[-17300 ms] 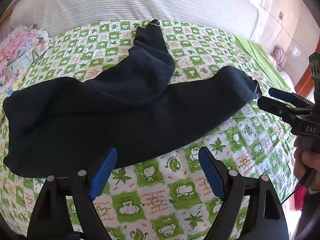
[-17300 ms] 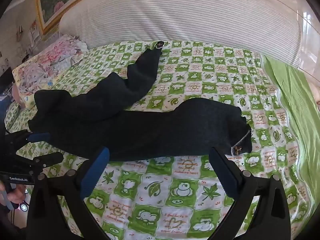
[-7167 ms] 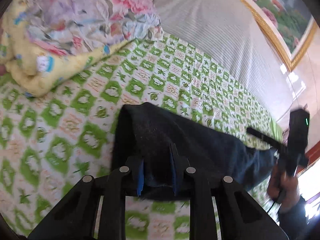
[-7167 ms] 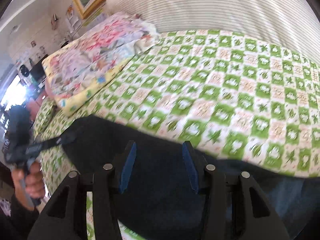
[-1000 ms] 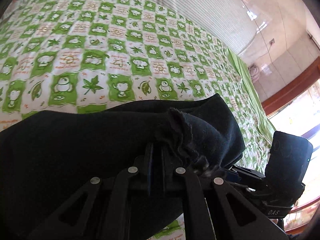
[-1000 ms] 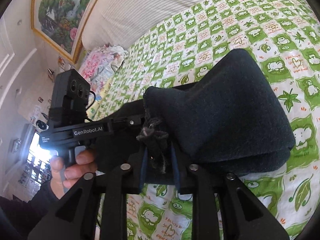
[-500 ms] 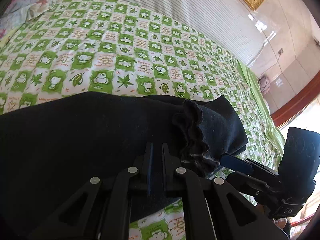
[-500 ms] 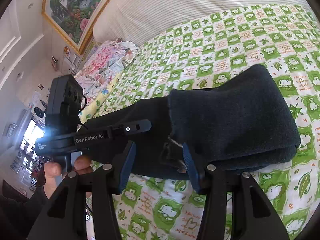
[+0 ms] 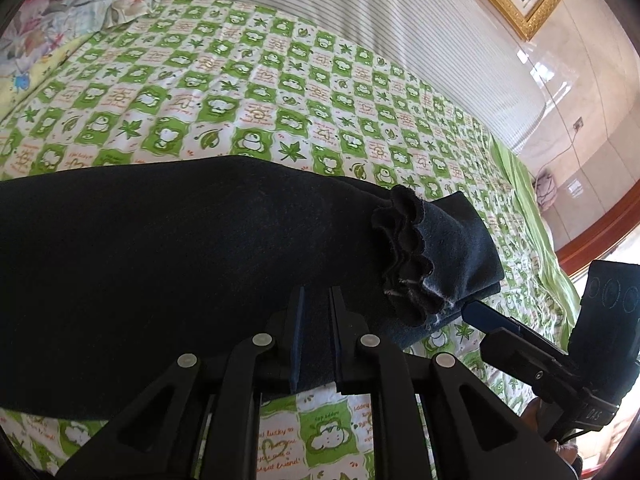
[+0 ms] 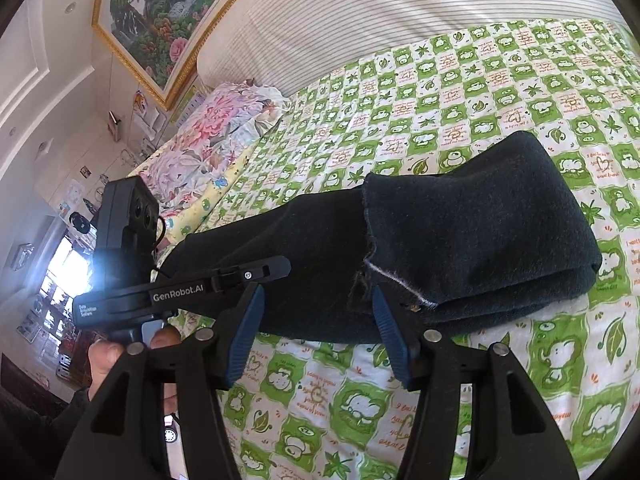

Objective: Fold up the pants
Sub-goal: 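Fold the cuffs over toward the waistband with the right gripper and release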

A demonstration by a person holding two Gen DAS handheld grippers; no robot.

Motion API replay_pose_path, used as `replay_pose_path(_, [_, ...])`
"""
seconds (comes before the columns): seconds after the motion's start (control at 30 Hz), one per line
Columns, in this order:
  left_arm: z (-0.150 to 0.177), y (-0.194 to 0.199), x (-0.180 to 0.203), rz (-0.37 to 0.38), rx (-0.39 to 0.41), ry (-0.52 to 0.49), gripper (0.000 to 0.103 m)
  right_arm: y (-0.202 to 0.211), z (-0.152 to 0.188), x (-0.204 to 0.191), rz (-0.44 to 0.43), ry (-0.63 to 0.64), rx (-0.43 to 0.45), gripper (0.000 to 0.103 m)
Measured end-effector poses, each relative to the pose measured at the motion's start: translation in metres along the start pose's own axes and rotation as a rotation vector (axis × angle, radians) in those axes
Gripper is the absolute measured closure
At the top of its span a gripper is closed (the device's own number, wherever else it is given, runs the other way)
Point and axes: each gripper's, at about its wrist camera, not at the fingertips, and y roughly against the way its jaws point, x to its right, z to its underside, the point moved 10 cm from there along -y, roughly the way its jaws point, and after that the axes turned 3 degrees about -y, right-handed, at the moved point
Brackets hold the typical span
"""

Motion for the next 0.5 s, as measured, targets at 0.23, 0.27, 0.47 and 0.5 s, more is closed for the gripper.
replay_pose_path(0.23, [0.009, 0.020, -0.011, -0.035, 0.042, 0.042, 0.083, 0.002, 0.001, -0.009, -0.014, 0.000, 0.005, 0.041])
replay_pose_path(0.27, [0.011, 0.024, -0.014, -0.041, 0.051, 0.053, 0.083, 0.002, 0.001, -0.010, -0.017, 0.001, 0.005, 0.040])
replay_pose_path(0.47, [0.019, 0.046, -0.036, -0.047, 0.091, 0.139, 0.083, -0.006, 0.004, -0.022, -0.033, 0.011, -0.011, 0.040])
replay_pose_path(0.5, [0.021, 0.051, -0.041, -0.049, 0.099, 0.156, 0.083, -0.007, 0.004, -0.024, -0.036, 0.013, -0.014, 0.040])
